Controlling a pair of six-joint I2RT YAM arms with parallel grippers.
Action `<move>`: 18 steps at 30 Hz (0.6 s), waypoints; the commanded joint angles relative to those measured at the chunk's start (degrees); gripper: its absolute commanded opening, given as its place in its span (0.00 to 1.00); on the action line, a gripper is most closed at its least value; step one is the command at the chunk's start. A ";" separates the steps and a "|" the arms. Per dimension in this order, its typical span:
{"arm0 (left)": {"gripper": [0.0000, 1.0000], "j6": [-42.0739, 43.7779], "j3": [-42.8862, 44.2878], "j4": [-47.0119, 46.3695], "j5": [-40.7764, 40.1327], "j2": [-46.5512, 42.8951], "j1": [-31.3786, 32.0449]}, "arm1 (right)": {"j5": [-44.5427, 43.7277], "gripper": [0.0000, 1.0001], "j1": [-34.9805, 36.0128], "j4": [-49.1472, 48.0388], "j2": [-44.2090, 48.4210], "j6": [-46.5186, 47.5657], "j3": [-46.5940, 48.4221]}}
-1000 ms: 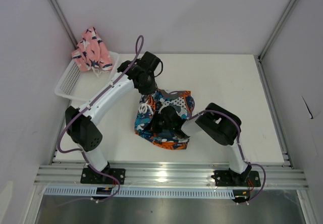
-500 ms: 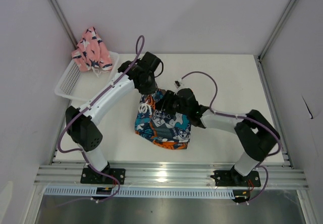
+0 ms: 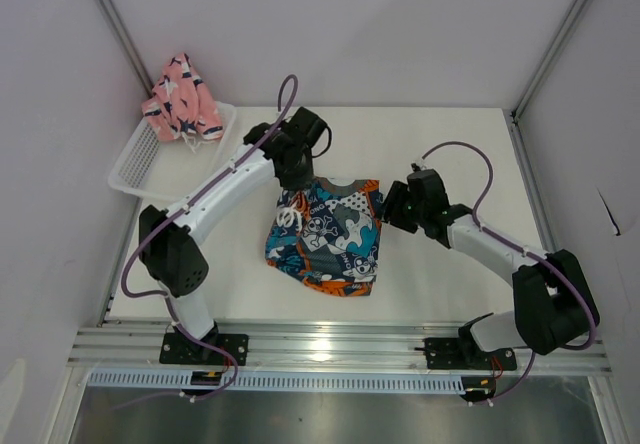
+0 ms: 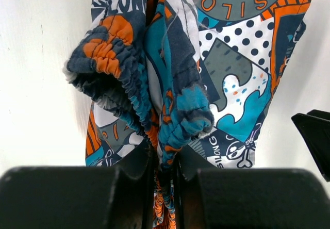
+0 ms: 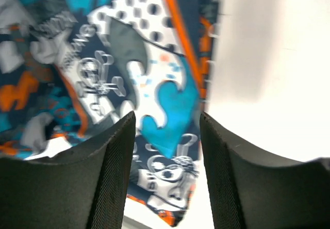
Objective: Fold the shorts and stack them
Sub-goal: Fold the shorts
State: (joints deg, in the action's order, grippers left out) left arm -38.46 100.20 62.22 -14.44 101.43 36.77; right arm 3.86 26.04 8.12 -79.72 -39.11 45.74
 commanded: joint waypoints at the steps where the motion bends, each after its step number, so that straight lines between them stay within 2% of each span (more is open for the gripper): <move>1: 0.00 0.93 2.45 -0.61 -1.56 0.35 1.37 | -0.17 0.55 -0.99 5.15 -0.60 4.66 0.14; 8: 0.00 0.05 4.47 0.63 -3.23 1.84 2.86 | 0.28 0.54 -0.29 4.98 -7.72 5.71 2.95; 18: 0.00 -1.53 5.18 0.28 -4.02 4.74 5.76 | 1.94 0.50 0.59 2.87 -13.26 5.89 5.85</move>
State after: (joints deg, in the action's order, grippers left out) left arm -38.94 102.72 62.98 -16.82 105.51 41.06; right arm 5.06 26.04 12.12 -91.83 -34.39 48.69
